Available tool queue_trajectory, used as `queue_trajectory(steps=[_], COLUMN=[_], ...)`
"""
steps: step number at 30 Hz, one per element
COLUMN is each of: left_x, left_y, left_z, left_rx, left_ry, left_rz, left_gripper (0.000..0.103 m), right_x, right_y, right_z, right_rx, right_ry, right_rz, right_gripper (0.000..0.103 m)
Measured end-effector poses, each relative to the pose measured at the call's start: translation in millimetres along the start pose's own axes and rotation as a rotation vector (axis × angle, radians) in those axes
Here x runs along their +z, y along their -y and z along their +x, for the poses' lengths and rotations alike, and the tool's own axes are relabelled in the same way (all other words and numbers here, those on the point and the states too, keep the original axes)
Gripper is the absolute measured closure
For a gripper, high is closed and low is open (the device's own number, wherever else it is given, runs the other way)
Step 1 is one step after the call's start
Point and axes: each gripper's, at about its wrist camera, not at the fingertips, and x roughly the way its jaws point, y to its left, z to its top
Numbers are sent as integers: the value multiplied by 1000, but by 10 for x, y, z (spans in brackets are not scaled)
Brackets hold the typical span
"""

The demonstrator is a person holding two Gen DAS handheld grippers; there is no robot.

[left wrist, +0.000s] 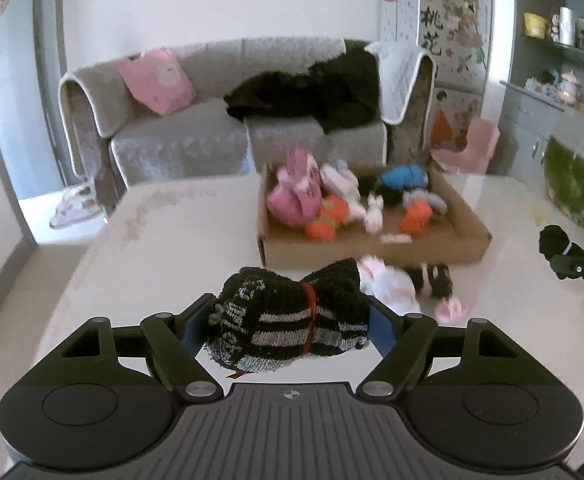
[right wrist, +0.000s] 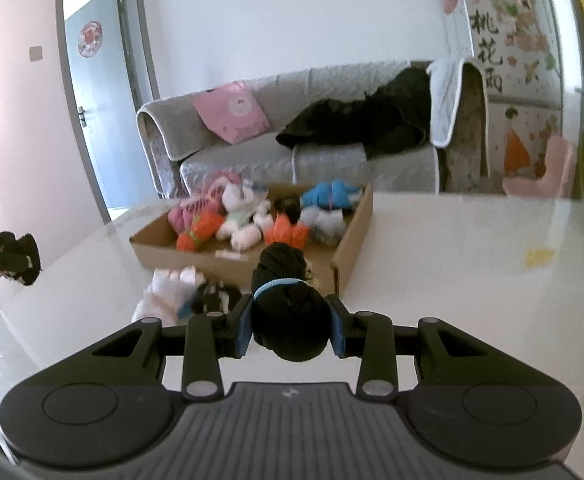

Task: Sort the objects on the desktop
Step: 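Carry both black socks into the box and open both grippers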

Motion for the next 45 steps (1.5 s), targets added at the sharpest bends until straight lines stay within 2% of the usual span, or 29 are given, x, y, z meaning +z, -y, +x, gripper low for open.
queue_trajectory(steps=[6,12,16,22,32,37,43,45], left_x=[458,920,1241,1524,1486,1360,1190,1167], left_y=[-82,-36,101,414,897,907,875,874], left_z=[-19,174,406,947,2125,2585,2791,2778], left_rx=[-5,-24,-60,-85,-85,-80,-104,-108], left_ry=[52,61,48,2,-141,-210,-267,-271], left_rz=[3,26,41,90,157,129,129,139], left_gripper=[21,21,21,21,21,22,19,17], right_x=[429,812,978,1128,1044,921,787,784], right_y=[13,39,32,-71,-194,-102,-59,-59], right_z=[83,313,479,786,1435,1711,1913,1918], right_rx=[-7,1,11,19,0,-19,-57,-72], right_ry=[39,43,37,-2,-124,-177,-233,-225], right_rz=[-38,-57,-70,-98,-166,-145,-154,-158], right_gripper=[69,69,69,69,69,69,66,60])
